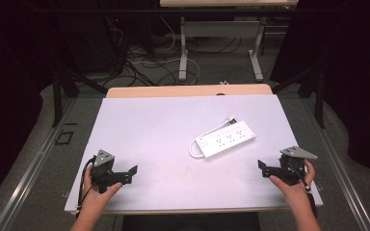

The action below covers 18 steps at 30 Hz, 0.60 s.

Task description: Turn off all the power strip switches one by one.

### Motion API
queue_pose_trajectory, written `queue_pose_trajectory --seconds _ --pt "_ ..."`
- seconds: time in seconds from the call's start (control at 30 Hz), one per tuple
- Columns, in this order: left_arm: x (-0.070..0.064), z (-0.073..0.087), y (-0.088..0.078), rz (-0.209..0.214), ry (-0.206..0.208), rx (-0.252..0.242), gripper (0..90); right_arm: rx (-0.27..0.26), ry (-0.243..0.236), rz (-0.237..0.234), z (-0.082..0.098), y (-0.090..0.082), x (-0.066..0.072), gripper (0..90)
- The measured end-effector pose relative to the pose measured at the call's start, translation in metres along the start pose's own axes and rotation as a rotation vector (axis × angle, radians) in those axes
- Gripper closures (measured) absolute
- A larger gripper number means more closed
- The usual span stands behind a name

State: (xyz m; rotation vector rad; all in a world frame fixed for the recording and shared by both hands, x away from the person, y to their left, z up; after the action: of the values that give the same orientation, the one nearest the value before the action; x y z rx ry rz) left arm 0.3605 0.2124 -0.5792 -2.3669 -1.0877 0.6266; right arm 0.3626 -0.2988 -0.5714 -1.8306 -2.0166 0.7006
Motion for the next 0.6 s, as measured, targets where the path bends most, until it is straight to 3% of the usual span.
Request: queue_pose_trajectory --seconds 0.2,0.37,0.5,0.6 --pt "0.002 -0.001 0.0 0.002 0.004 -0.016 0.3 -0.006 -0.002 -0.016 0.0 -0.001 0.011 0.6" --pt "-0.005 -0.004 0.0 0.014 0.003 -0.031 0.3 -0.018 0.001 -0.032 -0.005 0.002 0.022 0.0" --pt "-0.007 -0.003 0.0 0.009 0.022 -0.014 0.3 -0.031 -0.058 -0.021 -0.012 0.004 0.027 0.0" --pt "-0.006 -0.002 0.001 0.01 0.014 -0.012 0.3 -0.031 -0.066 -0.031 -0.019 0.005 0.03 0.0"
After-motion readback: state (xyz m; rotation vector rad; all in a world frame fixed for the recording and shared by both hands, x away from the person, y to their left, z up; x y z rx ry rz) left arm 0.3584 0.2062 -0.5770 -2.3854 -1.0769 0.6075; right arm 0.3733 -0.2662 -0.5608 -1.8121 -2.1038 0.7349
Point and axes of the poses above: each handheld gripper's, and its own axes: y roughly forward along the jaws, z roughly out of its underside, x roughly to its left, the point moved 7 cm from there along y, roughly forward along the jaws, and after that the axes turned 11 degrees about z, right-handed, at the moved point
